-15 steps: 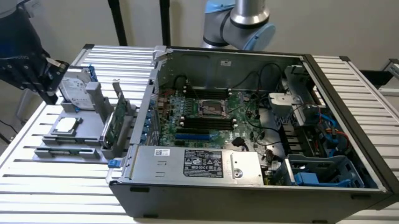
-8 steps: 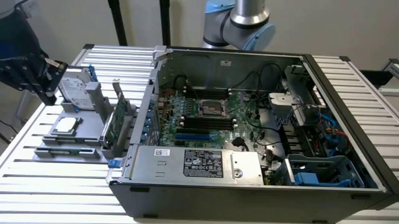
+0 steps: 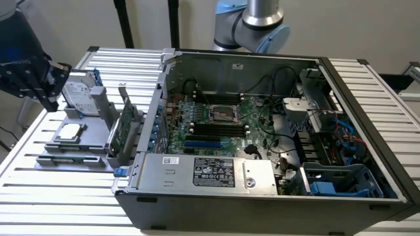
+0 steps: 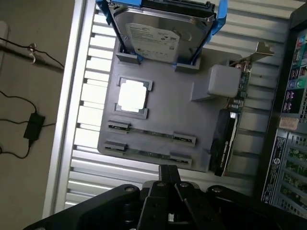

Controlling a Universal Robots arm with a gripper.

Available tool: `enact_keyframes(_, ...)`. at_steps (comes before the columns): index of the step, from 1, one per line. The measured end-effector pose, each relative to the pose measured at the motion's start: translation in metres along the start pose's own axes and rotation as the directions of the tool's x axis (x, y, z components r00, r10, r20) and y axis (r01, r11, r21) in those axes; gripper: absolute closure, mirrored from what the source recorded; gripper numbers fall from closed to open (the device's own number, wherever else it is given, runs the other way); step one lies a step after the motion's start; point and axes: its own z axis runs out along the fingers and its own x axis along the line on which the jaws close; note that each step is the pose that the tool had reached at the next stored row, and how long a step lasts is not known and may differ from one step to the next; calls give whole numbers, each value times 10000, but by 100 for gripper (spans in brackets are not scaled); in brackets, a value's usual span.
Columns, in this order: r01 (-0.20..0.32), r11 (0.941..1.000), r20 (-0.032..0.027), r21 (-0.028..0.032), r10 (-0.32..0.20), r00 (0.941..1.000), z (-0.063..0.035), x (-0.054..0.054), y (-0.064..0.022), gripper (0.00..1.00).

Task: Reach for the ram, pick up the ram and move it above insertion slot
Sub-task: 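Reach for the ram, then pick up the ram and move it above insertion slot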

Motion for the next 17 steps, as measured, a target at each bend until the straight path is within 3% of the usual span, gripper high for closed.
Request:
enact_keyframes(5, 780, 9970, -31, 2, -780, 9969, 31, 0, -5, 89)
enact_keyframes(9, 1505, 9886, -59, 1, -1505, 9886, 61, 0, -7, 89)
enact_keyframes(13, 2222, 9750, -87, -2, -2222, 9750, 91, 0, -8, 89)
enact_keyframes(17, 2920, 9564, -114, -7, -2920, 9563, 121, 0, -9, 89)
